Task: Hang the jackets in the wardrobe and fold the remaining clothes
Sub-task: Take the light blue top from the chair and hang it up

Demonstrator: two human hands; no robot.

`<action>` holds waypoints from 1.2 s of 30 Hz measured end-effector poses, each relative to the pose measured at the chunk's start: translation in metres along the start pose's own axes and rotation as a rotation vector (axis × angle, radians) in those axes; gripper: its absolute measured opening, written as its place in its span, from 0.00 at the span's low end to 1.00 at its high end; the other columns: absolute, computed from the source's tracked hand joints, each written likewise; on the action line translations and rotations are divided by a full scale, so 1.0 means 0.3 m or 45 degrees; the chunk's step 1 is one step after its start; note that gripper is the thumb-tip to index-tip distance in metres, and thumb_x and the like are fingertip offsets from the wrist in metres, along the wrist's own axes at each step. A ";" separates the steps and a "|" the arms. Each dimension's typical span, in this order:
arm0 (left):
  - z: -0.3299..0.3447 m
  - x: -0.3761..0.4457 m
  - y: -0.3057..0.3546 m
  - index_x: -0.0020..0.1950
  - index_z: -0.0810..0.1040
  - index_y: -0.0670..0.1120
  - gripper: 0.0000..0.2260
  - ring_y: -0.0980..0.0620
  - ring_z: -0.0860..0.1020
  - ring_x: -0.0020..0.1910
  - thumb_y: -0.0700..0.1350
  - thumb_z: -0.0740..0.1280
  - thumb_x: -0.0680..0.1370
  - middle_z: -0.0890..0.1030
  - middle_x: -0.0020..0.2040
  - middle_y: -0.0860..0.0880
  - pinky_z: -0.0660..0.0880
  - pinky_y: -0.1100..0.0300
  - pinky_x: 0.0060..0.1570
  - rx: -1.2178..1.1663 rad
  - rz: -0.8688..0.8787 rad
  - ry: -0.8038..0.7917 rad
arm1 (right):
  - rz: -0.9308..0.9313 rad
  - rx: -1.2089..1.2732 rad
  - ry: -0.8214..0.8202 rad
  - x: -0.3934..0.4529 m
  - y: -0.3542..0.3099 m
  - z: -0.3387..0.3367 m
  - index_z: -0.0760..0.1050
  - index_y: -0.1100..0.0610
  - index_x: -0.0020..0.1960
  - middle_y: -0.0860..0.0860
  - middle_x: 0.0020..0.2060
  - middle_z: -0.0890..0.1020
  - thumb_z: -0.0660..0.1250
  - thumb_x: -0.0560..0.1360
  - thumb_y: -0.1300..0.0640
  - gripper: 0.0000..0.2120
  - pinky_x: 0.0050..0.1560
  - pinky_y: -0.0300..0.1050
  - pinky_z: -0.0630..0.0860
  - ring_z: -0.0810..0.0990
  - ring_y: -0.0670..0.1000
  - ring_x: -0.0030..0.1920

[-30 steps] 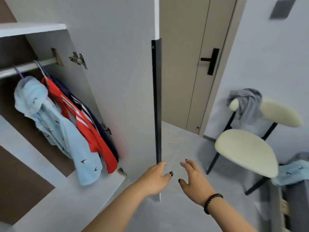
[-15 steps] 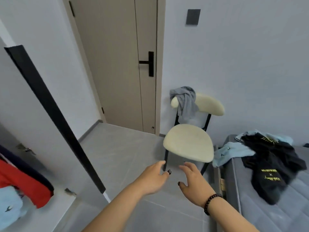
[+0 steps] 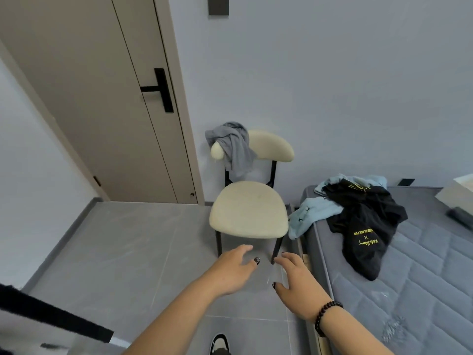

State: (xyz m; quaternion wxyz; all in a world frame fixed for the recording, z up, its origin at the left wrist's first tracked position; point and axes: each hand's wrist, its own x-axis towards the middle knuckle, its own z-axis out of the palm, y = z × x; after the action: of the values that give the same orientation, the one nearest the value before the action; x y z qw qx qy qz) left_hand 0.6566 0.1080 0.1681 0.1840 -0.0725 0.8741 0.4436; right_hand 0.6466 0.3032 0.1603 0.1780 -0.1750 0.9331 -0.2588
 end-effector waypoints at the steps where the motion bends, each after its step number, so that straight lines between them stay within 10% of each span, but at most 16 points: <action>1: -0.015 0.037 -0.002 0.76 0.62 0.54 0.25 0.55 0.68 0.71 0.56 0.60 0.79 0.66 0.75 0.54 0.70 0.55 0.67 -0.006 0.003 -0.004 | 0.013 0.001 0.002 0.031 0.002 -0.004 0.61 0.53 0.74 0.48 0.74 0.56 0.64 0.78 0.53 0.27 0.71 0.35 0.57 0.60 0.47 0.73; 21: -0.472 0.685 -0.024 0.75 0.65 0.49 0.22 0.53 0.70 0.70 0.52 0.61 0.81 0.68 0.74 0.49 0.66 0.60 0.67 0.004 0.014 -0.005 | 0.076 0.074 0.094 0.761 -0.125 -0.119 0.61 0.54 0.74 0.49 0.74 0.57 0.64 0.78 0.54 0.26 0.69 0.36 0.61 0.62 0.48 0.73; 36: -0.280 1.239 0.260 0.74 0.66 0.52 0.22 0.56 0.70 0.69 0.54 0.61 0.80 0.69 0.73 0.53 0.65 0.66 0.54 -0.008 -0.099 -0.139 | 0.212 0.181 0.039 1.133 0.328 -0.409 0.61 0.55 0.74 0.50 0.74 0.58 0.64 0.77 0.56 0.26 0.68 0.35 0.58 0.62 0.48 0.72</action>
State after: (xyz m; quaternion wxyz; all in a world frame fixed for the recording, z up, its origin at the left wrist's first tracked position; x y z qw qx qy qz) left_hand 0.2698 0.1006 0.1283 0.2484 -0.0824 0.8580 0.4421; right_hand 0.2742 0.2917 0.1230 0.1967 -0.0797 0.9263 -0.3112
